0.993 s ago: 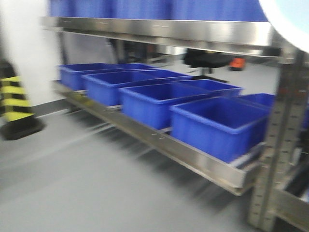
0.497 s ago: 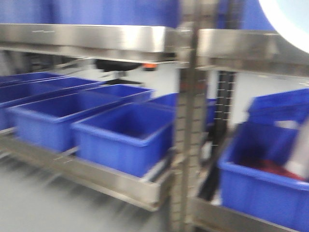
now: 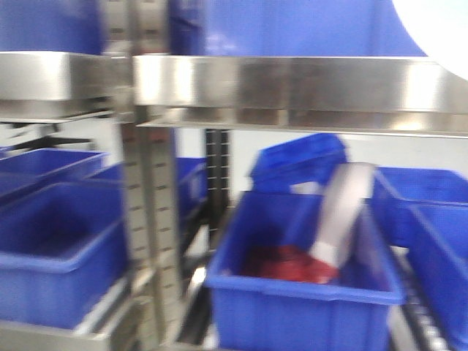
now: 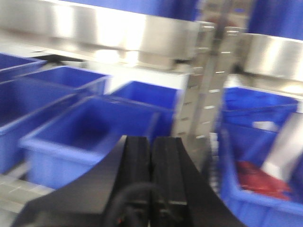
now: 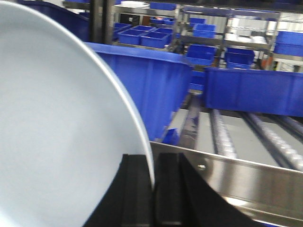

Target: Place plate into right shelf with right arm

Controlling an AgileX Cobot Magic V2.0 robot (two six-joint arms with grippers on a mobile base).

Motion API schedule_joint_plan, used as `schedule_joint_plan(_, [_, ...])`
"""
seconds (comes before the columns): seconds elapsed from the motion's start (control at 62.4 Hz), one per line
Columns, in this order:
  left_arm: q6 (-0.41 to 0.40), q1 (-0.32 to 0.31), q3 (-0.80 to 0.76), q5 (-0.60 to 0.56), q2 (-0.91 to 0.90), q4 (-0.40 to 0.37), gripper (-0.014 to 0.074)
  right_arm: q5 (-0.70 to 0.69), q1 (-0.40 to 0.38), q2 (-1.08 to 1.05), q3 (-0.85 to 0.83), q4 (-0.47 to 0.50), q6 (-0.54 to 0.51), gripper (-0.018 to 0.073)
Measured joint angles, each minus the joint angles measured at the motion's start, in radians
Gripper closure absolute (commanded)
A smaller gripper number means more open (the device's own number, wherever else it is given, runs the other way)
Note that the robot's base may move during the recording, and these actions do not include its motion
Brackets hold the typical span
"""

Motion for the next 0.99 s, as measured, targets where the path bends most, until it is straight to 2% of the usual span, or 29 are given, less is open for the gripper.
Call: schedule_joint_plan(0.993, [0.000, 0.000, 0.000, 0.000, 0.000, 0.000, 0.0724, 0.000, 0.000, 0.000, 0.000, 0.000, 0.000, 0.0505])
